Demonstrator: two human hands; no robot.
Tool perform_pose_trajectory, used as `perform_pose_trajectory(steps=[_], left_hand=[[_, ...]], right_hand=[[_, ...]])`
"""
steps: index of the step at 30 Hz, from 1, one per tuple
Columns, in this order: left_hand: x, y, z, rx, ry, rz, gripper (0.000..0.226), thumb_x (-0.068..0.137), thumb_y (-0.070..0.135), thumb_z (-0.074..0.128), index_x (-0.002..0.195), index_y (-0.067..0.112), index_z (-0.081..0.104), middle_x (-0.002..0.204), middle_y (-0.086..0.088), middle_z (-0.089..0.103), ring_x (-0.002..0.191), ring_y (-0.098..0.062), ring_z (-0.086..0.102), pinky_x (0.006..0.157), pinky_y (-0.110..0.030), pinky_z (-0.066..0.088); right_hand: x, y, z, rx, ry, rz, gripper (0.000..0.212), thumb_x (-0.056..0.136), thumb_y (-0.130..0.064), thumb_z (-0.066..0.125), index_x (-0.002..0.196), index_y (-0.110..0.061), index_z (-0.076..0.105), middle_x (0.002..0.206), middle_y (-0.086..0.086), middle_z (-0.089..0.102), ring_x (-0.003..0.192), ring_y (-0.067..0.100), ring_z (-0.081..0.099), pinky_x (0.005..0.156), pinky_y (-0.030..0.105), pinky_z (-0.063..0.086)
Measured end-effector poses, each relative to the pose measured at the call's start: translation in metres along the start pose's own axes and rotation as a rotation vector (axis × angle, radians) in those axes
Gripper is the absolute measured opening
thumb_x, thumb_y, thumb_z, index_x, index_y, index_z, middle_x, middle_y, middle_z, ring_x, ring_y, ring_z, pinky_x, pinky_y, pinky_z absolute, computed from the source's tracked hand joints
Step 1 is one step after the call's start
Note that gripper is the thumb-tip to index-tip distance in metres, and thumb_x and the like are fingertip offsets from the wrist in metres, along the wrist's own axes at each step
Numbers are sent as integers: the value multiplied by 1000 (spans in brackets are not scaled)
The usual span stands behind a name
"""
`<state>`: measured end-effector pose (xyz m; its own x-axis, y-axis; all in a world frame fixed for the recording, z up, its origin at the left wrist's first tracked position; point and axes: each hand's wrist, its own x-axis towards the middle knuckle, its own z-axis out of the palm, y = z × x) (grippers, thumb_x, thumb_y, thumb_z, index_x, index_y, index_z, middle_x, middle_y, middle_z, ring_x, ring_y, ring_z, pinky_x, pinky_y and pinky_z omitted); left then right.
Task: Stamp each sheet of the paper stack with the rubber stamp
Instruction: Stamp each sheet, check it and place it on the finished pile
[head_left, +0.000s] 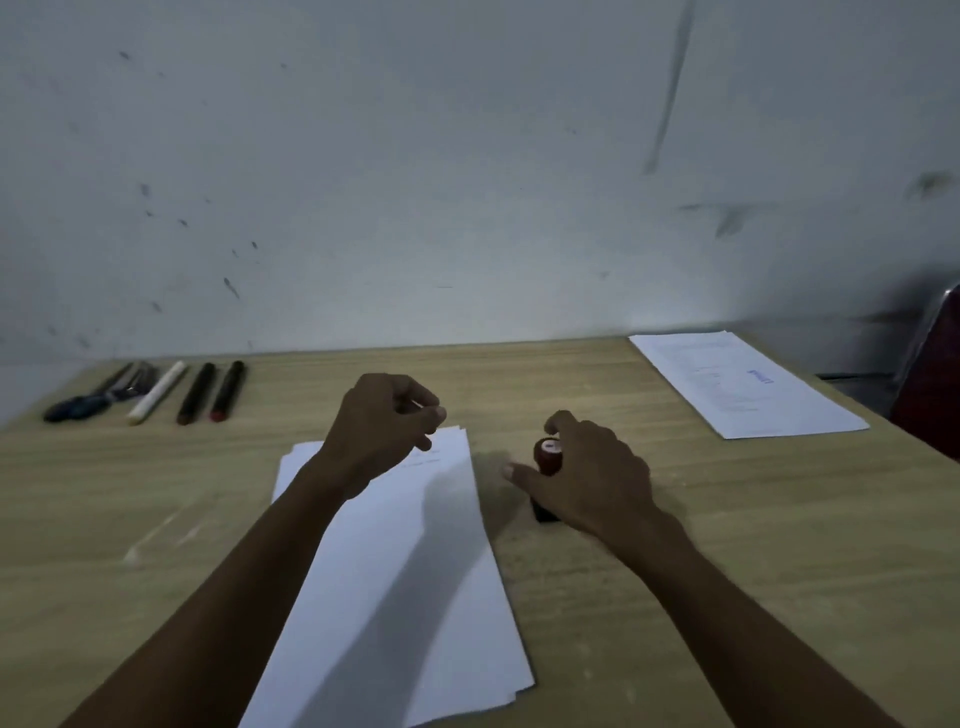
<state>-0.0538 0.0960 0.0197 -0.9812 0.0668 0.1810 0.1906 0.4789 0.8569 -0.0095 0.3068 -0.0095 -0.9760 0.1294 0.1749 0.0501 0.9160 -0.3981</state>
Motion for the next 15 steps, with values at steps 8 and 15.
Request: perform_pose_trajectory(steps=[8,15], left_hand=[[-31,-52,-32,215,37,-5,14,81,17,74,93,10,70,82,-2,70,70,-10,62,53,-5,40],[-43,-90,-32,440,-128,95,45,72,46,77,111,26,65,123,9,61,121,-12,49,101,-29,37]], right_hand=[[-6,-14,8,-118,26,41,37,91,-53,56,110,-21,53,108,7,60,98,29,60,79,35,43],[-14,-38,-5,59,139,-29,26,92,-43,58,103,-21,50,92,1,60,83,24,58,71,34,46]])
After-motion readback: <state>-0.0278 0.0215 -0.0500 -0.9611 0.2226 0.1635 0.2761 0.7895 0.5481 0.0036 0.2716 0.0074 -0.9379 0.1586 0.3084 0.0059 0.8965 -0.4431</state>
